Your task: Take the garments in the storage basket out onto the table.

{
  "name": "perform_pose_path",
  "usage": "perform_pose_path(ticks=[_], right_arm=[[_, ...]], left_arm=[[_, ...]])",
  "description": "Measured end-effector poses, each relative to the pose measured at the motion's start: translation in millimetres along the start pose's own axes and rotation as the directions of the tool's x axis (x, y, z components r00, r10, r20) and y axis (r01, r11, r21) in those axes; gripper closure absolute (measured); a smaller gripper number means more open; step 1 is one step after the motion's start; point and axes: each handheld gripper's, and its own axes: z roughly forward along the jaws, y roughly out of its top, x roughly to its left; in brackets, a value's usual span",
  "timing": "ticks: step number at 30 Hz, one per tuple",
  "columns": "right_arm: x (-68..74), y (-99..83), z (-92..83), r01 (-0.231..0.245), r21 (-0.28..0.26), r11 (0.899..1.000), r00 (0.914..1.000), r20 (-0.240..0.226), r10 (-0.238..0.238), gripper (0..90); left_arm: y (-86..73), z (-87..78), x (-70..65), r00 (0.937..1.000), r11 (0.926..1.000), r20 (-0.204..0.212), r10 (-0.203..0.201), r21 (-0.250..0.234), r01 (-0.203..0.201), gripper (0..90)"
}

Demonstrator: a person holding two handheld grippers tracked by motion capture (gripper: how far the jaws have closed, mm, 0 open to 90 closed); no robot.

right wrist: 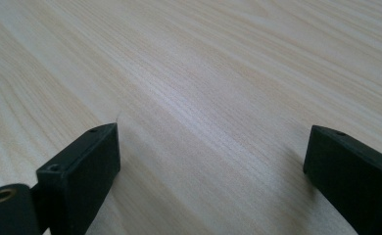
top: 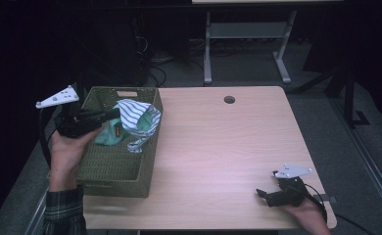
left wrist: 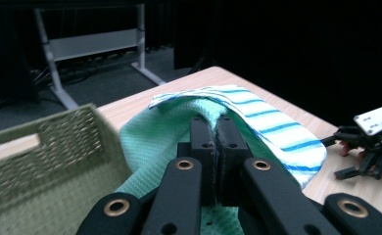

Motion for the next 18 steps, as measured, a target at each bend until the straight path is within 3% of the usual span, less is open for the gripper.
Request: perform_pose_path(ticks=[7, 18], right_arm=[[0.1, 0.0, 0.0, -0.001, -0.001, 1.0, 1.0, 0.0, 0.001, 6.2], [0.1, 0.0, 0.0, -0.001, 0.0, 1.0, 1.0, 0.0, 0.001, 6.2]], left_arm=[[6.9, 19.0, -14.3, 0.9982, 0.9998, 0.059, 0.01, -0.018, -0.009, 87.9], [15.1, 51.6, -38.2, 0.9895, 0.9993, 0.141, 0.034, -0.021, -0.031, 88.0]])
